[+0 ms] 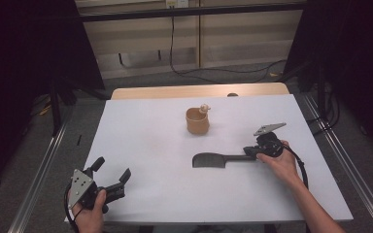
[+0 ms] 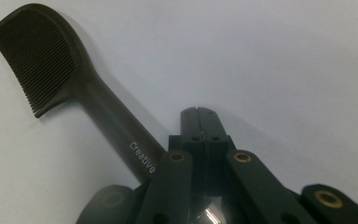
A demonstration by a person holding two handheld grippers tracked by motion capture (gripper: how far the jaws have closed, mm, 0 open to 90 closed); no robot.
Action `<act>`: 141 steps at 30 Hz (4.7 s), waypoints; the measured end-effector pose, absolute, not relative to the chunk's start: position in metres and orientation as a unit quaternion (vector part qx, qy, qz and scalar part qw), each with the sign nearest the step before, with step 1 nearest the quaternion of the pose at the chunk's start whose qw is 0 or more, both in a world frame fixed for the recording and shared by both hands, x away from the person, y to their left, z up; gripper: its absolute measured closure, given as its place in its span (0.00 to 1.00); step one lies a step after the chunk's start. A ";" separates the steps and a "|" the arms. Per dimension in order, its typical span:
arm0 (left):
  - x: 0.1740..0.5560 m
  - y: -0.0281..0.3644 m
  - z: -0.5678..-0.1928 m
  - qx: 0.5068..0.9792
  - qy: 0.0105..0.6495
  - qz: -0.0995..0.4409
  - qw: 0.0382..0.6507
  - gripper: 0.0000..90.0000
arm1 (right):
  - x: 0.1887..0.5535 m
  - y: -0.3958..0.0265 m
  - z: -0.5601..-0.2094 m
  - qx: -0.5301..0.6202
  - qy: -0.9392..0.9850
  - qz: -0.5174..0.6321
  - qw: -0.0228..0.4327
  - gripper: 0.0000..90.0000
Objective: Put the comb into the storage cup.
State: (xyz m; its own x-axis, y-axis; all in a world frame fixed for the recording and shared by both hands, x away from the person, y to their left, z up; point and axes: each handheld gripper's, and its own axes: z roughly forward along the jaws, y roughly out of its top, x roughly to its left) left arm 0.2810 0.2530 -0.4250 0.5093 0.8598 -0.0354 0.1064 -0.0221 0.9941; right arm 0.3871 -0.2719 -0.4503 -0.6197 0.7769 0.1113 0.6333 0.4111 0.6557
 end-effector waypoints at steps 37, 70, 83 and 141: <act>0.281 0.253 -0.424 0.637 0.376 0.318 0.593 0.03 | 0.374 -0.270 -0.448 0.417 0.841 0.334 0.088 1.00; 0.282 0.254 -0.425 0.642 0.376 0.318 0.587 0.03 | 0.369 -0.266 -0.420 0.412 0.799 0.404 0.169 0.08; 0.283 0.254 -0.425 0.646 0.374 0.320 0.583 0.03 | 0.379 -0.249 -0.421 0.384 0.850 0.352 0.081 0.06; 0.283 0.254 -0.424 0.645 0.371 0.318 0.588 0.03 | 0.413 -0.192 -0.424 0.271 0.952 0.143 0.018 0.76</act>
State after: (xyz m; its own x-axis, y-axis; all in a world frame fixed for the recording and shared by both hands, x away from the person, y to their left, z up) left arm 0.2826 0.2542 -0.4243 0.5232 0.8518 -0.0264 0.1041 -0.0331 0.9940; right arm 0.4131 -0.1919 -0.4238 -0.8526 0.5207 0.0432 0.5105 0.8126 0.2813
